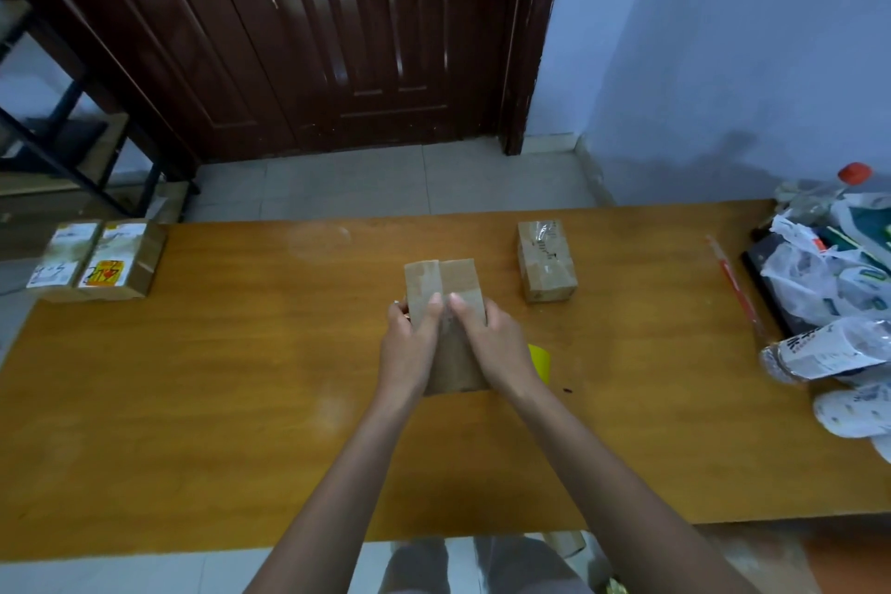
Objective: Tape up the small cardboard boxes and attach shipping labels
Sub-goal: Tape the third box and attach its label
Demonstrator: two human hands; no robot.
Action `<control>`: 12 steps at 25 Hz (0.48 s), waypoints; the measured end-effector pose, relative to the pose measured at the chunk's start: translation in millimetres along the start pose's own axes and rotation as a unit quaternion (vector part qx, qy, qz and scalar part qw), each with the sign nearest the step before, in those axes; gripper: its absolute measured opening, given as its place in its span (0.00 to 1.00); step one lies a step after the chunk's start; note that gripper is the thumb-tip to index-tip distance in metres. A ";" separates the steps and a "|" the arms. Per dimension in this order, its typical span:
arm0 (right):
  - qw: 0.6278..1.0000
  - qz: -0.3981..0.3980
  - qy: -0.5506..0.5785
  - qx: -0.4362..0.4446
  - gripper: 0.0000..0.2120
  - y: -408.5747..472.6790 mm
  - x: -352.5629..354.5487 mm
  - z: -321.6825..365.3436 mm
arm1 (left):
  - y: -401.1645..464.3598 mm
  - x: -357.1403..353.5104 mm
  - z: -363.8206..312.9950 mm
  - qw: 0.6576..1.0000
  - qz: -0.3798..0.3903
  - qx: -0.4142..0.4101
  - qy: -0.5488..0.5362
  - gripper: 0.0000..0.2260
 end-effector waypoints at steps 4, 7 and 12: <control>0.997 -0.046 -0.062 0.007 0.21 -8.0 -2.2 7.1 | -8.7 10.5 -5.5 0.997 -0.036 -0.051 0.052 0.17; 0.991 -0.088 -0.101 0.029 0.21 -16.5 -0.4 11.6 | -13.9 14.4 -10.3 0.992 -0.048 -0.080 0.091 0.15; 0.991 -0.095 -0.089 0.015 0.24 -24.5 -1.6 7.7 | -16.8 15.5 -5.9 0.993 -0.028 -0.069 0.087 0.19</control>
Point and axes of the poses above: each hand's wrist, its own y-axis towards the middle knuckle, its own x-axis out of the back of the hand, z = x × y, the point moved 9 cm from there along y, towards the middle knuckle, and after that the axes turned 8 degrees about -y, right-handed, at the moved point
